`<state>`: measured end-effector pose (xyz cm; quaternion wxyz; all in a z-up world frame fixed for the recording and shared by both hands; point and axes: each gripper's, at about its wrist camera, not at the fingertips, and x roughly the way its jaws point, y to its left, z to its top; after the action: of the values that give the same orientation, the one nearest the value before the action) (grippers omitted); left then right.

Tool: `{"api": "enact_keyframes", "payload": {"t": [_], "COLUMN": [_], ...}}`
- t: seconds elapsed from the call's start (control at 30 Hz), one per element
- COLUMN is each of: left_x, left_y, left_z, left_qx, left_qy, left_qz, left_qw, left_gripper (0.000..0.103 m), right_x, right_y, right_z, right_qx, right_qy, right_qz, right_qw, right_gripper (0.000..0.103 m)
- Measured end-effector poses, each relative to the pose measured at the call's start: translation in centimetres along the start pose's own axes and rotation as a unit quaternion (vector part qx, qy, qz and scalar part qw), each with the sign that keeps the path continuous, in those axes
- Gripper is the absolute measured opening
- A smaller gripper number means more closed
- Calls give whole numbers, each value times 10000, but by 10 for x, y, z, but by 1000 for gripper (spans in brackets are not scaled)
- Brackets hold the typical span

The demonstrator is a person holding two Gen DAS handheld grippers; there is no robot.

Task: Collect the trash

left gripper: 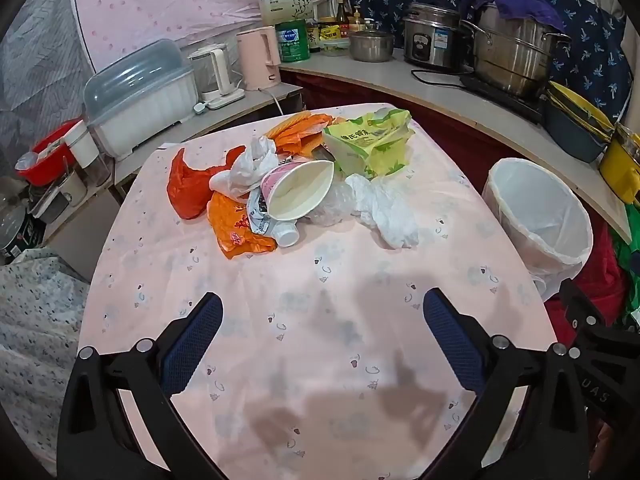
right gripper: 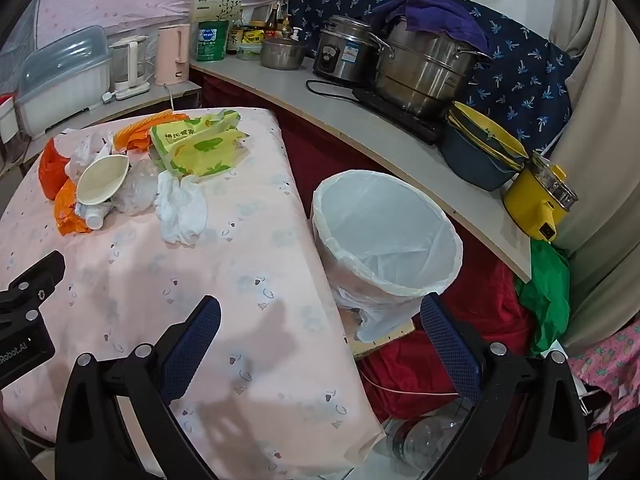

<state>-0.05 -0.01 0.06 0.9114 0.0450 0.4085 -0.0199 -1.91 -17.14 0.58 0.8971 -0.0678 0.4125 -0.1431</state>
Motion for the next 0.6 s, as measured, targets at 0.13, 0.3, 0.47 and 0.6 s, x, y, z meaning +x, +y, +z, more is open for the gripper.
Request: {"api": "enact_keyframes", "payload": {"t": [0.13,0.3,0.47,0.6], "left_x": [2,0,1,1], "left_y": [0,-3,-2,-2], "left_z": [-1,-2,-1,-1], "left_qx": [9,43,41,37], "left_qy": [44,16,16,18], "left_qz": [-8,-12,-66,-77], "left_qw": [10000,10000,10000,10000], "left_gripper": [96,96,96,96], "right_x": [0,-1,0,-1], "right_y": [-1,0,0,1], "right_z": [0,1,1,1], "right_qx": [-12,-37,-13,-3], "right_qy": [-11,0,-2,6], "right_qz": [-6,-10,8,12], "right_qw": [10000,10000,10000,10000], "right_gripper": [96,96,96,96]}}
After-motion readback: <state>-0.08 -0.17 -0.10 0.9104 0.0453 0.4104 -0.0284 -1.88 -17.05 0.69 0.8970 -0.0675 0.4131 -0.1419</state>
